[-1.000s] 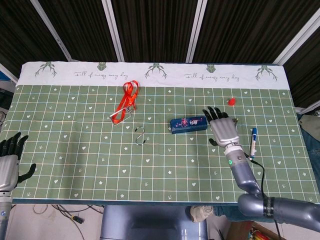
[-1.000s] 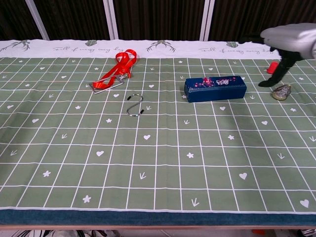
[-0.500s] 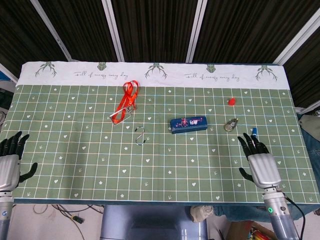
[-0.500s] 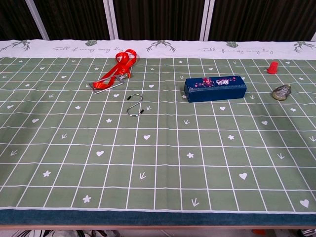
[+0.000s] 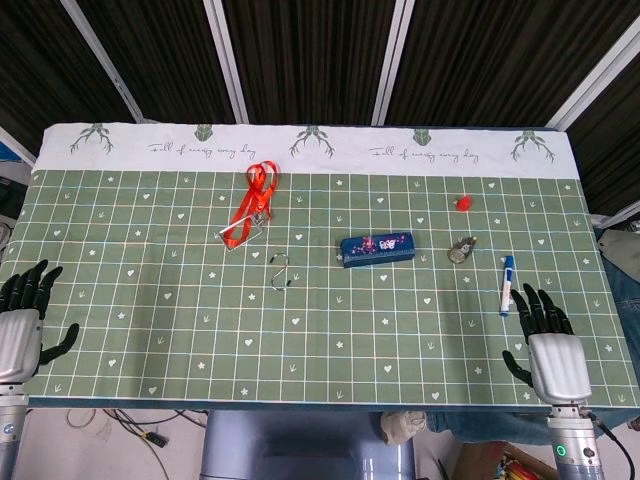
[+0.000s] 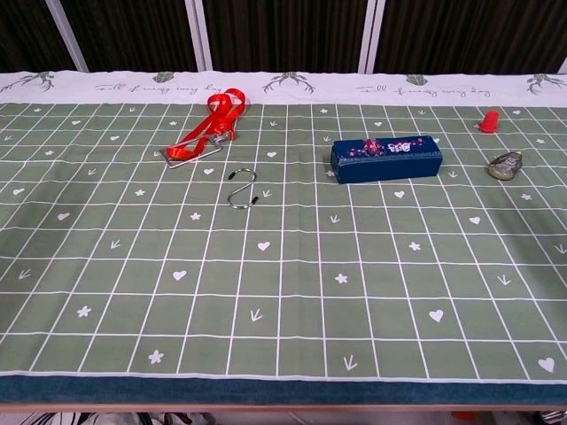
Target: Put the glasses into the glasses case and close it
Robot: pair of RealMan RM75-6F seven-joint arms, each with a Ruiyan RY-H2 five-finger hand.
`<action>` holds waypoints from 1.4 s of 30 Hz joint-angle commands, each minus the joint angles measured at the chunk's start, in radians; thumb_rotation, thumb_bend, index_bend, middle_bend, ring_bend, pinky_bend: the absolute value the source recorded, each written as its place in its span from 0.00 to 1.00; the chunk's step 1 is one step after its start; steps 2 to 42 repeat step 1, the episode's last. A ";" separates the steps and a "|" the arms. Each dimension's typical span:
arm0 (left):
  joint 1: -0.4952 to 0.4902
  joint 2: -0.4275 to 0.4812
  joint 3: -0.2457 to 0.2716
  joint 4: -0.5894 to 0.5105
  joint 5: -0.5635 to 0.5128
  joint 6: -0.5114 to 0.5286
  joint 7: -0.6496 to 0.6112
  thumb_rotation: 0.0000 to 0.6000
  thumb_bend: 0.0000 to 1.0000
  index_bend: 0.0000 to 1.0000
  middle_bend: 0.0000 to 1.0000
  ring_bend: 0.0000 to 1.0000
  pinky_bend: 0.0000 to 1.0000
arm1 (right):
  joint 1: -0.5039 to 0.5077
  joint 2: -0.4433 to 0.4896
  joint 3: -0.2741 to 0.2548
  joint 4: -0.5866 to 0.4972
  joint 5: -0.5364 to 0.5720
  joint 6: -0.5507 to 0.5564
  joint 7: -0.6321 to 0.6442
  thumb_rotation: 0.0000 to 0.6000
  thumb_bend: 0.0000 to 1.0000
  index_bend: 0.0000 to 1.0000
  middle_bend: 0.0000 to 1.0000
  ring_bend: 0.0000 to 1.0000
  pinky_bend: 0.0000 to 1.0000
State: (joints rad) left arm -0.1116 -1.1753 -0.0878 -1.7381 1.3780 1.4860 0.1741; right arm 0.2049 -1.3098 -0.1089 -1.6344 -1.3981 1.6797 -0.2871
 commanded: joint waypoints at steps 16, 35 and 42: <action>0.000 -0.001 0.001 0.003 0.005 0.002 -0.005 1.00 0.31 0.07 0.00 0.00 0.00 | -0.015 -0.007 0.011 0.017 -0.010 -0.008 0.020 1.00 0.31 0.00 0.00 0.00 0.19; 0.000 -0.001 0.001 0.003 0.005 0.002 -0.005 1.00 0.31 0.07 0.00 0.00 0.00 | -0.015 -0.007 0.011 0.017 -0.010 -0.008 0.020 1.00 0.31 0.00 0.00 0.00 0.19; 0.000 -0.001 0.001 0.003 0.005 0.002 -0.005 1.00 0.31 0.07 0.00 0.00 0.00 | -0.015 -0.007 0.011 0.017 -0.010 -0.008 0.020 1.00 0.31 0.00 0.00 0.00 0.19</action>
